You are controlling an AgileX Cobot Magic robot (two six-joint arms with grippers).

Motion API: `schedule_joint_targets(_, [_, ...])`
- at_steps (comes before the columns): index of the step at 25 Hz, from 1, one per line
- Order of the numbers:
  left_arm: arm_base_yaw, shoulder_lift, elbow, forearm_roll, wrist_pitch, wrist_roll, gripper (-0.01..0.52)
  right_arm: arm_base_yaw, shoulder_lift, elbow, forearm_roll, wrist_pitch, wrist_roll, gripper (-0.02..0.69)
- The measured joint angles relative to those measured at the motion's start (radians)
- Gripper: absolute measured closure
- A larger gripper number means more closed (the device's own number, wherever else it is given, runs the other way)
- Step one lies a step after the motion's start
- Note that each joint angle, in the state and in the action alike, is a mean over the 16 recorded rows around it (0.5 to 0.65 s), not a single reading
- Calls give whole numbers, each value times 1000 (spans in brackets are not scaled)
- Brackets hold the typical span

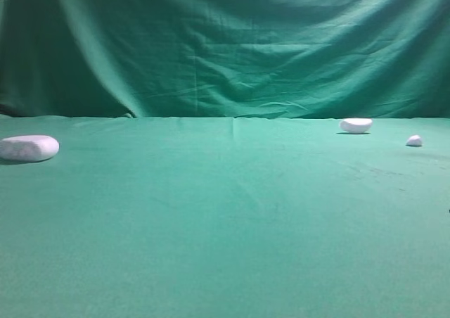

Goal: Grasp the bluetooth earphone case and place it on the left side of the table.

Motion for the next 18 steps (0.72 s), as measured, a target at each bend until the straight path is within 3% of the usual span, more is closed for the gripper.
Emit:
schedule_joint_targets(8, [0, 0, 0, 0, 0, 0, 514, 0, -279, 270, -3, -166, 50, 665])
schedule_joint_targets(18, [-1, 0, 0, 0, 0, 0, 514, -25, -481, 367, -9, -182, 9, 665])
